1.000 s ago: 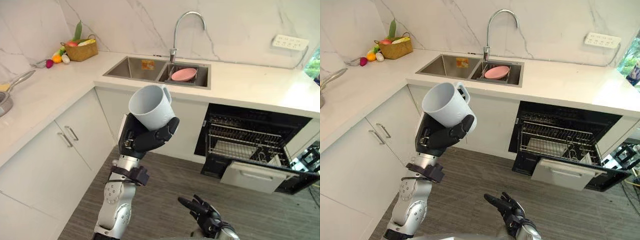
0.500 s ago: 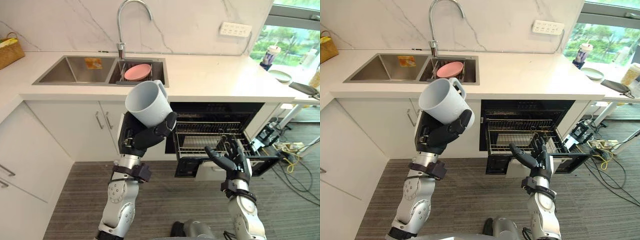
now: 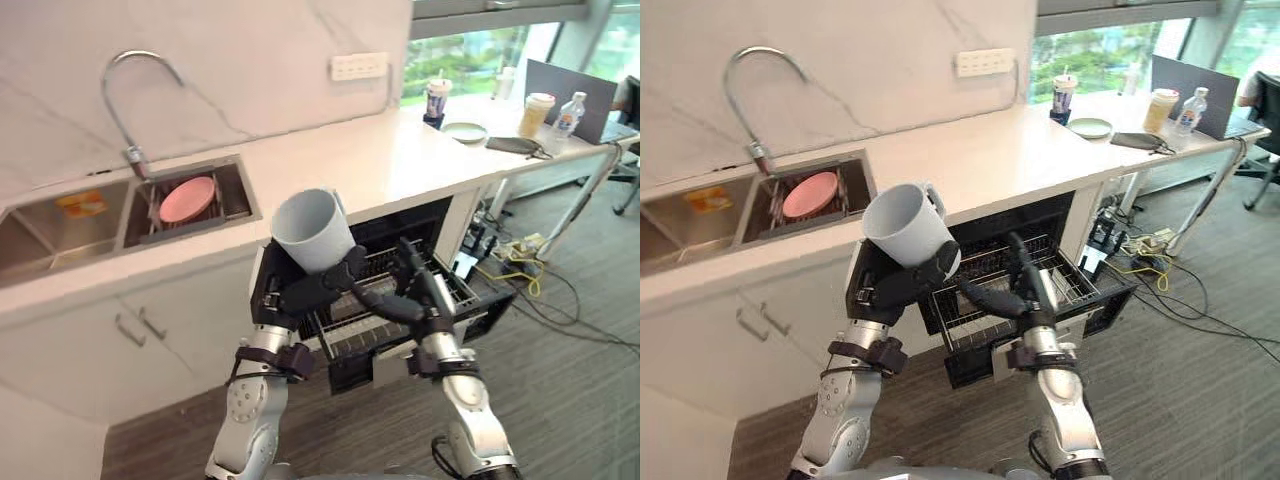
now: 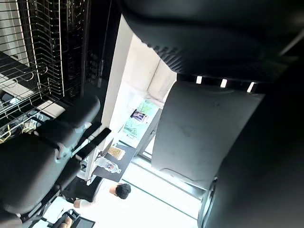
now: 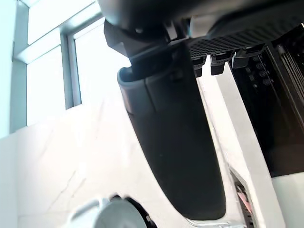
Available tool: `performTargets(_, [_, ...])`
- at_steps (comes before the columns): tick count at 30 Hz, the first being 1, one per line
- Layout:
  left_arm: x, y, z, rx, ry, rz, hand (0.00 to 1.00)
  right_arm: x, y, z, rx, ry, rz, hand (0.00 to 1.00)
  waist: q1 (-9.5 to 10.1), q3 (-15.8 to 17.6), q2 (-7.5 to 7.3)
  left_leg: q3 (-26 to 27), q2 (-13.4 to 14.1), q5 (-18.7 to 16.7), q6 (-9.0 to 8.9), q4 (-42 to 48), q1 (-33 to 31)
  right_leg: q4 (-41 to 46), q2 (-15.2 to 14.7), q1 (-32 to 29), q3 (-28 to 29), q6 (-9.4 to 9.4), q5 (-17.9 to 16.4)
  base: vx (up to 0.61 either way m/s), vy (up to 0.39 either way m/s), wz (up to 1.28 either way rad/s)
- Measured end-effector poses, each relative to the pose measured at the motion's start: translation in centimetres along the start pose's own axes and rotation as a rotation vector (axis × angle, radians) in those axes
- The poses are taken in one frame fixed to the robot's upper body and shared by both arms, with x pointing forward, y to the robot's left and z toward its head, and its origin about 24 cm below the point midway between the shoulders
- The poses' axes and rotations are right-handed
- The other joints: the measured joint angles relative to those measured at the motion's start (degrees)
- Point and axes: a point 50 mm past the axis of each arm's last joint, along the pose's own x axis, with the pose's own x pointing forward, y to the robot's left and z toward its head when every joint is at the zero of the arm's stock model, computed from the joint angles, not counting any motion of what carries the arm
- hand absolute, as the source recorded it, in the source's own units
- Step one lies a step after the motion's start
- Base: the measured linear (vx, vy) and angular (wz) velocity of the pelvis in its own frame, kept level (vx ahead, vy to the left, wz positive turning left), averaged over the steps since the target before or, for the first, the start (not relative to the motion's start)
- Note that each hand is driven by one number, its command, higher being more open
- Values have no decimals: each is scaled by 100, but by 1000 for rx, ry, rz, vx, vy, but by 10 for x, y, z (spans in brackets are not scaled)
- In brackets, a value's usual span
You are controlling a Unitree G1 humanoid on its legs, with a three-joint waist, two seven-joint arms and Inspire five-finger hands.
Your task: Walk over to the sink, pick up the cup, carry it to the dishwasher, place the cup inside the dishwasher, then close the dishwasher door
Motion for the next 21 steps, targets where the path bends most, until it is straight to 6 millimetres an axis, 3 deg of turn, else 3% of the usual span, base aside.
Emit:
performTargets(3, [11, 1, -6, 16, 8, 52, 0, 3, 1, -1, 11, 1, -32, 100, 24, -73, -102, 79, -255, 183, 137, -632, 279, -117, -232, 51, -382, 137, 35, 218, 131, -8])
performTargets(8, [18, 5, -9, 92, 3, 153, 0, 9, 5, 9, 24, -67, -68, 100, 14, -91, -132, 71, -497, 195, 206, -984, 633, -450, -426, 388, -401, 312, -13, 102, 124, 5])
performTargets(14, [16, 12, -13, 149, 15, 224, 0, 14, 14, 16, 13, -114, -71, 100, 23, -117, -169, 190, -467, 170, 245, -1057, 660, -1031, -341, 589, -299, 331, 290, -12, 6, -10])
performTargets(21, [13, 20, -21, 173, 58, 270, 0, 14, 10, 8, -83, -88, -150, 100, 13, -192, -274, 328, -411, 185, 221, -1095, 674, -1544, -255, 742, -177, 299, 576, -23, -29, -12])
